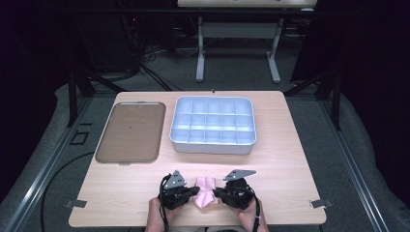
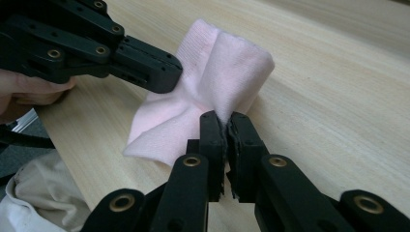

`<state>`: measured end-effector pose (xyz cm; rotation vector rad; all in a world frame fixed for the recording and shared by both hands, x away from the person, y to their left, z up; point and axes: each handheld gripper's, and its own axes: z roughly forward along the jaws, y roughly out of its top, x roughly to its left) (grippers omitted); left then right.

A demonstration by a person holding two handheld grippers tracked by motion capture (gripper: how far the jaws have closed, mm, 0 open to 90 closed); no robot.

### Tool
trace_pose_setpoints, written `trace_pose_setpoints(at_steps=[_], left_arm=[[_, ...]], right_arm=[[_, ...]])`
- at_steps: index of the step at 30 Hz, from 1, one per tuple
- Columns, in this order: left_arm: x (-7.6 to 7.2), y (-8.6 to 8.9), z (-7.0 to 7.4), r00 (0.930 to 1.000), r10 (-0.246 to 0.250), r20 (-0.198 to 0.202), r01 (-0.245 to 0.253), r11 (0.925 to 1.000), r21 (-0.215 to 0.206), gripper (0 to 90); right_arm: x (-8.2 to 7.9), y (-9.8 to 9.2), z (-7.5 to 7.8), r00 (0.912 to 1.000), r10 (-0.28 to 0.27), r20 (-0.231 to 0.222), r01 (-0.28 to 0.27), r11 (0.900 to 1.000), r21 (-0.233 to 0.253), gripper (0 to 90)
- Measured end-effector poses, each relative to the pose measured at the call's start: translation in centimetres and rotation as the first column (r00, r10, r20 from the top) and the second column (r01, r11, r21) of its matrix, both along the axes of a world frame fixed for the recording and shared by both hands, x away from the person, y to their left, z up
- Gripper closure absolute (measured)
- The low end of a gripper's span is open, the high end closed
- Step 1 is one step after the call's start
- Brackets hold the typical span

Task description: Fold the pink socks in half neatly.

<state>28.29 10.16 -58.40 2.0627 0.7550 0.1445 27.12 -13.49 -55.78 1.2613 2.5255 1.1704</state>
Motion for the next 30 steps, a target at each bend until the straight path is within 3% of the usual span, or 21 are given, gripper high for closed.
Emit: trace_pose_setpoints(at_steps=[8,12,17,20,26,30], left_arm=[[0.3,-1.0,0.0,0.9999,-0.017,0.002,0.017,0.9998,0.006,89.5],[0.5,-1.4,-0.1,0.9998,-0.014,-0.012,0.014,0.9998,-0.012,89.5],[0.7,-2.4,-0.2,0.9994,-0.035,-0.009,0.035,0.9994,-0.001,89.5],[0.8,-2.8,-0.2,0.9992,-0.040,-0.005,0.040,0.9991,0.009,89.5],[0.7,-2.1,0.1,0.9995,-0.032,-0.005,0.032,0.9994,-0.011,89.2],[0.3,-0.9,0.8,0.9996,0.002,0.027,-0.001,0.9994,-0.035,88.4]], right_arm=[[-0.3,-0.6,0.8,0.9999,-0.002,0.017,0.001,1.000,0.010,86.0],[-0.4,-0.5,1.2,0.9997,0.003,0.025,-0.003,1.000,0.016,85.9],[-0.4,0.1,1.7,0.9991,0.011,0.040,-0.012,1.000,0.025,85.8],[-0.1,0.5,1.7,0.9992,0.020,0.036,-0.020,1.000,0.005,85.7],[0.0,0.3,1.5,0.9995,0.006,0.030,-0.006,1.000,-0.003,85.8],[0.0,-0.1,1.7,0.9994,0.001,0.034,-0.001,1.000,-0.003,85.8]])
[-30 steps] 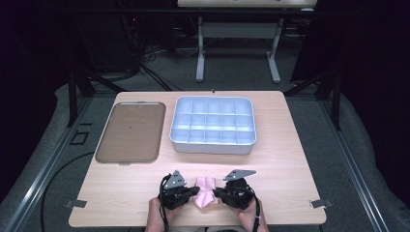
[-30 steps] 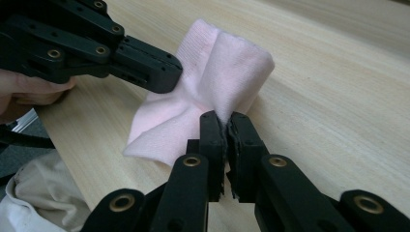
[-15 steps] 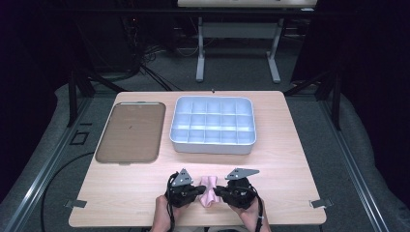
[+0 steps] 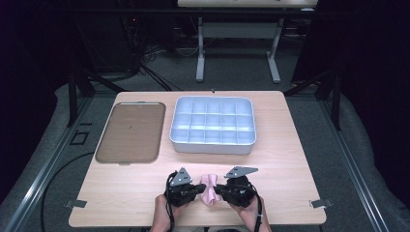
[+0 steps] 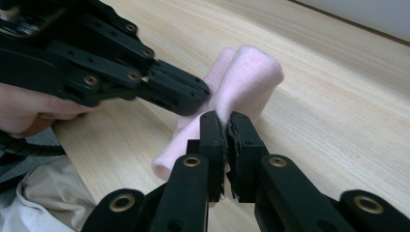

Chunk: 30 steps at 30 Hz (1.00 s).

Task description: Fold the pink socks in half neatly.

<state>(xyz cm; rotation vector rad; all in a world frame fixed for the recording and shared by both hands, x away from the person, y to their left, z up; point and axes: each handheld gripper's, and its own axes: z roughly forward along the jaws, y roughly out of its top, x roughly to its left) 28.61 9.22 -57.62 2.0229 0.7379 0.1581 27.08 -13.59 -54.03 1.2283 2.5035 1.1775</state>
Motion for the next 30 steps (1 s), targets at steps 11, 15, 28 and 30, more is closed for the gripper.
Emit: trace_pose_setpoints(at_steps=[11,15,28,30], left_arm=[[0.5,0.6,-0.9,0.9987,0.034,-0.039,-0.033,0.9993,0.016,88.8],[0.6,0.4,-1.0,0.9987,0.033,-0.039,-0.032,0.9991,0.029,89.0],[0.9,1.0,-1.0,0.9958,0.037,-0.083,-0.036,0.9992,0.016,88.8],[0.8,1.5,-0.9,0.9955,0.051,-0.080,-0.050,0.9987,0.007,88.0]], right_arm=[[0.1,0.5,0.3,0.9999,0.010,0.000,-0.010,1.000,-0.026,85.7],[0.4,1.3,0.3,0.9996,0.029,-0.001,-0.029,0.999,-0.043,85.5],[1.3,3.6,-1.1,0.9977,0.064,-0.020,-0.066,0.993,-0.098,84.5],[1.4,3.8,-1.2,0.9971,0.073,-0.019,-0.075,0.992,-0.099,84.5]])
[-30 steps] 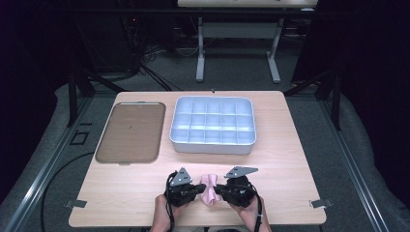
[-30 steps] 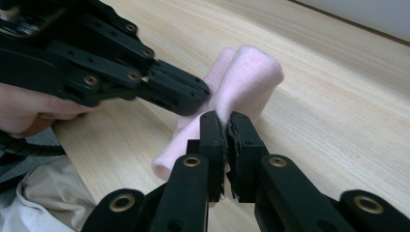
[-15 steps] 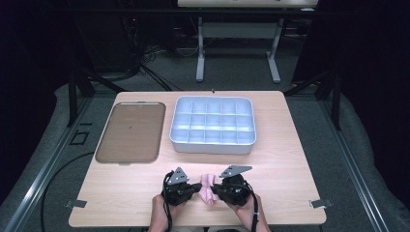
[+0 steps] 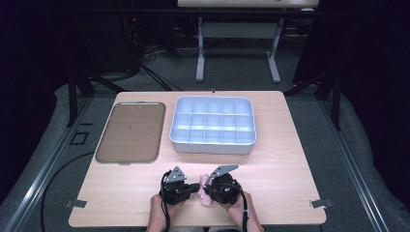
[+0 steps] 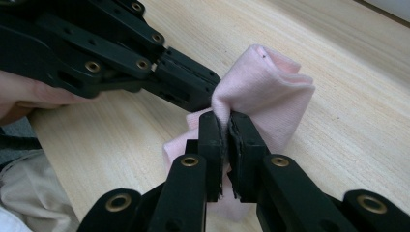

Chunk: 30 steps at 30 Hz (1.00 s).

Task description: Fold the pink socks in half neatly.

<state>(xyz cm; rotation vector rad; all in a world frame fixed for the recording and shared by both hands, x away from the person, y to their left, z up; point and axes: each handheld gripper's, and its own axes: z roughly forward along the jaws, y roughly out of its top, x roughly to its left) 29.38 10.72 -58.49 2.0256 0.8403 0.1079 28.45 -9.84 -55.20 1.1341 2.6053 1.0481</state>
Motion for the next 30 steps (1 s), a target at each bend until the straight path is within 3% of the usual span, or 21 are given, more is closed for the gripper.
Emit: trace_pose_setpoints(at_steps=[7,14,20,25,30], left_arm=[[-0.4,0.8,2.0,0.9982,0.005,0.060,-0.004,0.9999,-0.015,86.9],[-0.2,-1.4,3.5,0.9926,-0.060,0.106,0.060,0.9982,-0.001,86.4],[1.1,-2.6,3.6,0.9875,-0.116,0.107,0.118,0.9930,-0.012,86.3],[2.1,-3.2,2.7,0.9878,-0.121,0.097,0.115,0.9913,0.064,88.3],[2.4,-3.2,1.8,0.9893,-0.113,0.092,0.106,0.9914,0.077,89.4]], right_arm=[[0.0,0.7,-0.2,0.9998,0.005,0.017,-0.004,0.999,-0.051,84.6],[0.0,1.0,-0.3,0.9997,0.010,0.020,-0.008,0.997,-0.072,84.7],[-0.1,1.0,-0.4,0.9996,0.008,0.027,-0.006,0.997,-0.071,84.7],[-0.3,0.9,-0.6,0.9993,-0.002,0.037,0.004,0.998,-0.060,84.6],[-0.3,0.8,-0.7,0.9993,-0.006,0.038,0.008,0.999,-0.045,84.5]])
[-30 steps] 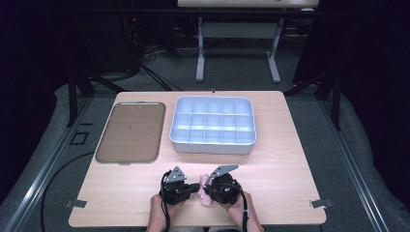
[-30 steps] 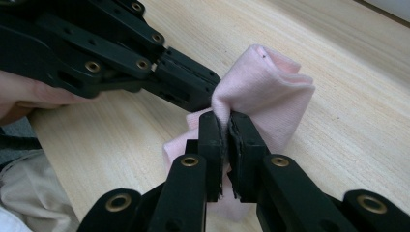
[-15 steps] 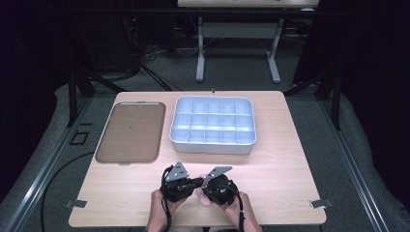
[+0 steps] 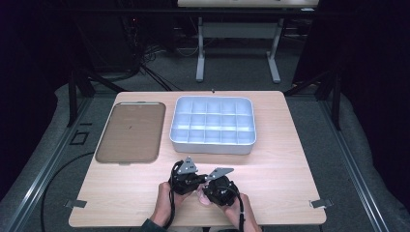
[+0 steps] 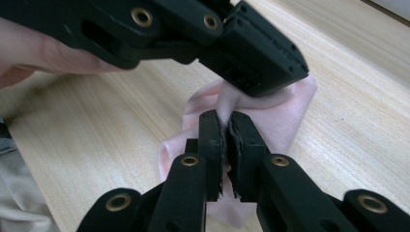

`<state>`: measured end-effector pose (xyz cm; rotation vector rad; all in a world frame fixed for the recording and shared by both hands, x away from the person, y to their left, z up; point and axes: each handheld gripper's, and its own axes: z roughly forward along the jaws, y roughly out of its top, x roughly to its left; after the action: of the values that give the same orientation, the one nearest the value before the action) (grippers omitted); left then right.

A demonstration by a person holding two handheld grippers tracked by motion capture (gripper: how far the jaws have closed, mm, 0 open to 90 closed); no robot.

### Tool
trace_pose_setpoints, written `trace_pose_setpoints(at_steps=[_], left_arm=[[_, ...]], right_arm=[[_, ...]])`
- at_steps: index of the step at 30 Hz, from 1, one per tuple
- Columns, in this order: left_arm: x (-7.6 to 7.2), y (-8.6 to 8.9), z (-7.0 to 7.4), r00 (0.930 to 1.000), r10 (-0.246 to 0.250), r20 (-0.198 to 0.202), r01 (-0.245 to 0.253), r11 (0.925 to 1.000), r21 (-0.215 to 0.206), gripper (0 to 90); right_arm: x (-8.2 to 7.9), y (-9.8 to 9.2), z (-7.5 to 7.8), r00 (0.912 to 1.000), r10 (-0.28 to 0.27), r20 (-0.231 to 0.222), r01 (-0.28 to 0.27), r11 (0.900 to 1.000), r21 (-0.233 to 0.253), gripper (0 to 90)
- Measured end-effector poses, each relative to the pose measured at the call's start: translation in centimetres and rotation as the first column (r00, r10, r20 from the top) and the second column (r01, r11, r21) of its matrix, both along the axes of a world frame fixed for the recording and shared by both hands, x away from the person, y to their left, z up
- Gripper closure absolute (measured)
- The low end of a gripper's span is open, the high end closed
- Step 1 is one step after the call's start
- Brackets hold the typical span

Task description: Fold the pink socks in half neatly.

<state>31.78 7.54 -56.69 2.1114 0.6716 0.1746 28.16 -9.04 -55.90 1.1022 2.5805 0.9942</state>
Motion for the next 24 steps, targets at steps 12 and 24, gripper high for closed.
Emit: trace_pose_setpoints(at_steps=[12,24], left_arm=[[0.3,0.9,-0.7,0.9999,0.001,-0.014,-0.001,1.0000,-0.003,89.7],[-0.1,0.9,-0.8,0.9995,0.032,0.004,-0.032,0.9995,-0.008,89.6]], right_arm=[[-0.1,-0.4,-0.1,0.9998,0.000,-0.019,0.001,0.999,0.035,72.8],[0.8,-3.8,1.7,0.9928,-0.104,-0.060,0.112,0.980,0.163,51.6]])
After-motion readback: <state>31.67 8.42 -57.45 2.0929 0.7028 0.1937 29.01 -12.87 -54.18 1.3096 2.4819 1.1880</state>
